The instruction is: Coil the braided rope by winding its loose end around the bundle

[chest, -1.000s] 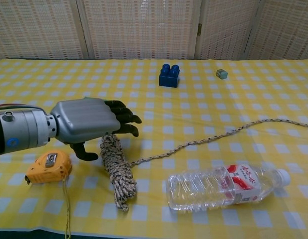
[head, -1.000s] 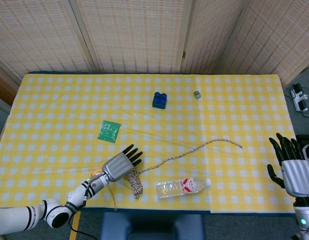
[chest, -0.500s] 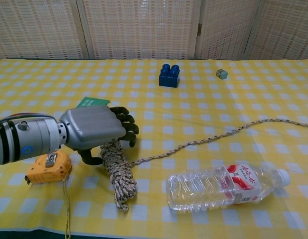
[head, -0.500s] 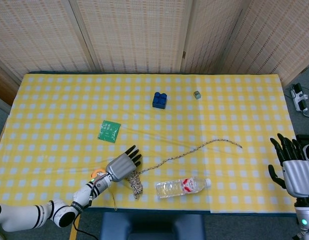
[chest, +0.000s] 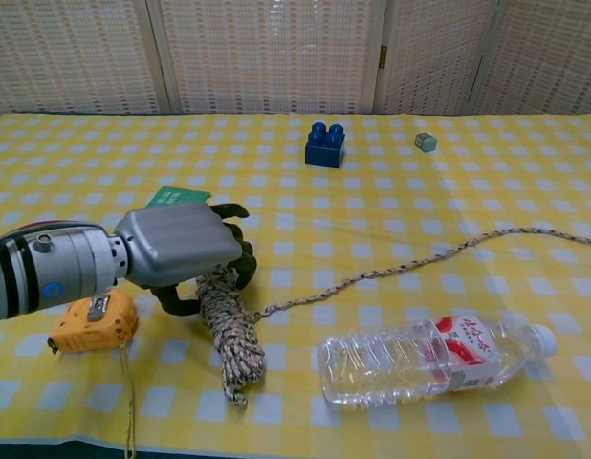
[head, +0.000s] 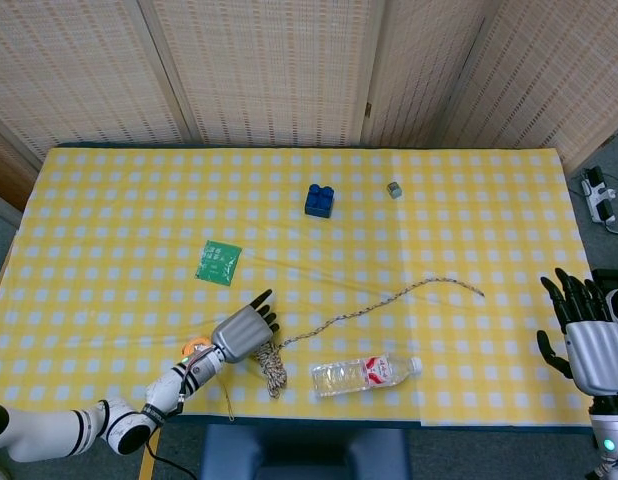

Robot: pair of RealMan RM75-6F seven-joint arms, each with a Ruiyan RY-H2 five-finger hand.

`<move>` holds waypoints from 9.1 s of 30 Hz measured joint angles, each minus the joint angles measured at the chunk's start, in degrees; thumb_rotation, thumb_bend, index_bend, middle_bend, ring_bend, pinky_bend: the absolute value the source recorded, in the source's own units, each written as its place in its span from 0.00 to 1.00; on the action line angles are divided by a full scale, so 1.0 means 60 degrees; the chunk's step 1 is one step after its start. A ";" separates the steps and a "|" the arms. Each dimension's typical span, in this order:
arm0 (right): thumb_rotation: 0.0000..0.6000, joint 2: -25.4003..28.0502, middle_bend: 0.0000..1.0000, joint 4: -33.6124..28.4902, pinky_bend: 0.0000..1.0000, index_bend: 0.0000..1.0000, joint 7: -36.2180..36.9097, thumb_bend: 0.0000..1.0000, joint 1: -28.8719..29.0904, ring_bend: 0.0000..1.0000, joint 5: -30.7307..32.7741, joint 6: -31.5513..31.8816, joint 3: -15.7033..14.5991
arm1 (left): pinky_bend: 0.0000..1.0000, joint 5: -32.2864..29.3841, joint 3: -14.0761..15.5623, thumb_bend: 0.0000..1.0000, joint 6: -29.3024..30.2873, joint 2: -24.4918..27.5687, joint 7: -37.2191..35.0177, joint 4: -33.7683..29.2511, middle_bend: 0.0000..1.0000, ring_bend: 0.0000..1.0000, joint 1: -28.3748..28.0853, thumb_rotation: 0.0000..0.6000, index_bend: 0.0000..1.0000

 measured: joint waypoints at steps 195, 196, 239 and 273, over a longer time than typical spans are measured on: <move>1.00 -0.3494 0.42 -0.1115 0.08 0.62 -0.6248 0.49 0.7499 0.31 0.2621 -0.3538 0.3195 | 0.60 -0.8145 -0.3792 0.62 0.4283 -0.0166 -0.0281 -0.3485 0.75 0.70 -0.1855 1.00 0.69; 1.00 -0.3486 0.42 -0.0956 0.08 0.62 -0.6175 0.49 0.7516 0.31 0.2754 -0.3557 0.3213 | 0.60 -0.8099 -0.3802 0.62 0.4178 -0.0134 -0.0446 -0.3499 0.75 0.70 -0.1814 1.00 0.69; 1.00 -0.4626 0.45 0.1401 0.09 0.62 -0.4906 0.50 0.7391 0.33 0.1528 -0.4428 0.0513 | 0.60 -0.7516 -0.4170 0.63 0.1825 0.2210 -0.5489 -0.2777 0.75 0.70 -0.0205 1.00 0.69; 1.00 -0.5303 0.47 0.0033 0.09 0.62 -0.8560 0.50 0.9392 0.37 0.2991 -0.4216 0.2780 | 0.59 -0.7588 -0.3451 0.63 0.3663 0.1333 -0.2885 -0.2227 0.75 0.70 -0.0579 1.00 0.69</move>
